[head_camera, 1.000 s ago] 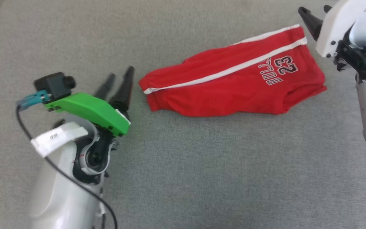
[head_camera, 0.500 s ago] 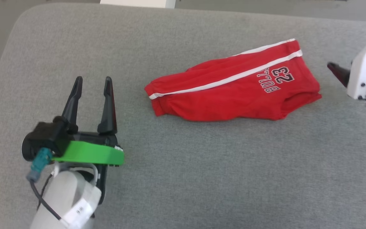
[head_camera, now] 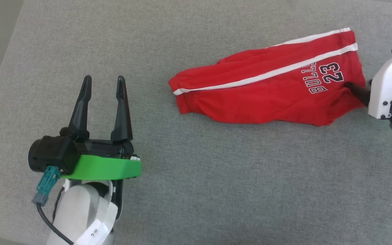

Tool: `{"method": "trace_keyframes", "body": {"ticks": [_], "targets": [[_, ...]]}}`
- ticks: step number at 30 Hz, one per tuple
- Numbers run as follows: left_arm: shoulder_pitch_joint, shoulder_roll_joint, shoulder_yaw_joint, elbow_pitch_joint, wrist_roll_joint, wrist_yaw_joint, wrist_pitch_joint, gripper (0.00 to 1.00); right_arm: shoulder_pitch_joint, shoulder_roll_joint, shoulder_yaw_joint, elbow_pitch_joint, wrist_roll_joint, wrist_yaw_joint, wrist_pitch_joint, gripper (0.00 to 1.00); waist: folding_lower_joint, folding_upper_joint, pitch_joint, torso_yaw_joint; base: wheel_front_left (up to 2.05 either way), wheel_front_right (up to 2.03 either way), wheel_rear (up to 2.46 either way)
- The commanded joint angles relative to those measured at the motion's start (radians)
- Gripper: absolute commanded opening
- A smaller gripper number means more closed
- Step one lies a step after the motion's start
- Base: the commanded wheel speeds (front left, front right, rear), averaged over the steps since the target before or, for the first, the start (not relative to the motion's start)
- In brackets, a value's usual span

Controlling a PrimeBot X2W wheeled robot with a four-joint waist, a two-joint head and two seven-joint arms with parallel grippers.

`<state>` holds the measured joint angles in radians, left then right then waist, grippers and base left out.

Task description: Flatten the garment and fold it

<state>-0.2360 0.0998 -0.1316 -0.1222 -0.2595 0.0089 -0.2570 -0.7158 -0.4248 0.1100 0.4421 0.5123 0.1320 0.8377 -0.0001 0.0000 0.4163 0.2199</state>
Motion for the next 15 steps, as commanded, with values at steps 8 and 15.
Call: {"method": "trace_keyframes", "body": {"ticks": [8,15], "targets": [[-0.003,-0.034,0.022,0.011,0.026,-0.047,-0.005,1.0,-0.001,0.026,0.058,-0.009,0.031,-0.001,0.015,1.0,0.0001,0.0,0.028,0.005,0.0,0.0,0.0],[-0.009,-0.045,0.035,0.021,0.028,-0.064,-0.005,1.0,-0.011,0.02,0.073,0.007,0.039,-0.001,0.046,0.0,0.0001,0.0,0.036,-0.001,0.0,0.0,0.0]]}}
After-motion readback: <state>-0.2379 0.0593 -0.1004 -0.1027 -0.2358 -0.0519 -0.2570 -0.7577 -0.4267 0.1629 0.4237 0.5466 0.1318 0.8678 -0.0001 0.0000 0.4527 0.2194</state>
